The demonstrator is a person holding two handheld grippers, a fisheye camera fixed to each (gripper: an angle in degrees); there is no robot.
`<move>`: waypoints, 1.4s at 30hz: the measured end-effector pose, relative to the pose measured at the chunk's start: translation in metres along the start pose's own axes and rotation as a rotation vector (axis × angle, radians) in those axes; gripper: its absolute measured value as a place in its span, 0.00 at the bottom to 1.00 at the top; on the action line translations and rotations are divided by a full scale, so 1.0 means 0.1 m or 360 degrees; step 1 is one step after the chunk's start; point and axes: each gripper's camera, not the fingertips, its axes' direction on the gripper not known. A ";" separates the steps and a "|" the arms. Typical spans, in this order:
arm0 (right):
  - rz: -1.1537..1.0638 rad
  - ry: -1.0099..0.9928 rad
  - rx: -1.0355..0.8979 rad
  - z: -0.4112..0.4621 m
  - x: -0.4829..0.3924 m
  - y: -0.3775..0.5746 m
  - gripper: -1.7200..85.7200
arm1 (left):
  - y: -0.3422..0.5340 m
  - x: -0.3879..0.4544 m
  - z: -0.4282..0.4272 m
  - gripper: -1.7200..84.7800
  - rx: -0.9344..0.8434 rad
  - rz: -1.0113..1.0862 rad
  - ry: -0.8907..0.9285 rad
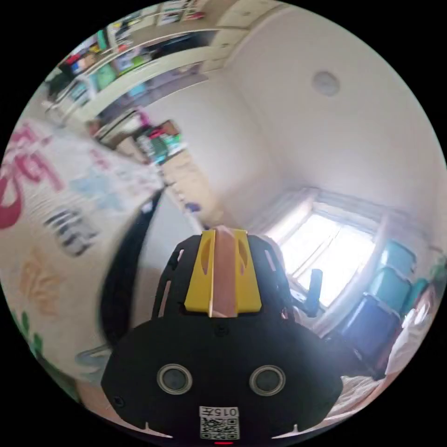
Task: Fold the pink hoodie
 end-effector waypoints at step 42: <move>0.0397 -0.0480 0.0432 -1.40 1.33 2.51 0.12 | 0.77 0.70 -0.82 0.04 0.0434 0.0546 -0.0738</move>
